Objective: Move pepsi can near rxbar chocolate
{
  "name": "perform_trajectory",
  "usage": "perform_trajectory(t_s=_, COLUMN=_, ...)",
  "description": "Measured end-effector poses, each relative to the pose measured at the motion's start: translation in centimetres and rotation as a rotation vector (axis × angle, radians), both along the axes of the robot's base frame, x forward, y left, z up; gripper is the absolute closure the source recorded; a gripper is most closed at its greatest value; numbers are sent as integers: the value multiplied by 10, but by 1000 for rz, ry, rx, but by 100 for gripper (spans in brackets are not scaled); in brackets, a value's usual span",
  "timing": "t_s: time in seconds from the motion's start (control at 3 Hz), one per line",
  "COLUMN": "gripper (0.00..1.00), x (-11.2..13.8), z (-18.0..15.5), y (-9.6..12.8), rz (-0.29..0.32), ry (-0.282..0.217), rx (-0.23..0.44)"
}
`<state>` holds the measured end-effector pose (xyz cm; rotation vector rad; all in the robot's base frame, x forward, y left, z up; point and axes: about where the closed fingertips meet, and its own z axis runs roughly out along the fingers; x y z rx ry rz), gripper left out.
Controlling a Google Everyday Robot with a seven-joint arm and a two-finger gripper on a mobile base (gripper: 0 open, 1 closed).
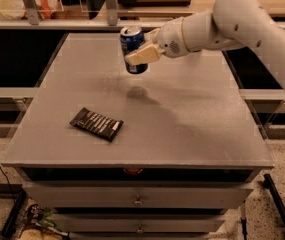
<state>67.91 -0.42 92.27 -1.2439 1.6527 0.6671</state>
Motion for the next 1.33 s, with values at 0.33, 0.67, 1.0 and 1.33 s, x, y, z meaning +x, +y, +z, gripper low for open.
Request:
perform_trajectory(t_s=0.33, gripper=100, x=-41, z=-2, y=-2, rz=84, ry=17, rx=-32)
perform_trajectory(t_s=0.67, gripper=100, x=-75, z=-10, y=6, rz=163, ry=42, rx=-21)
perform_trajectory(t_s=1.0, gripper=100, x=-100, z=-17, y=21, rz=236, ry=61, rx=3)
perform_trajectory(t_s=1.33, gripper=100, x=-118, z=-19, y=32, rz=292, ry=68, rx=30)
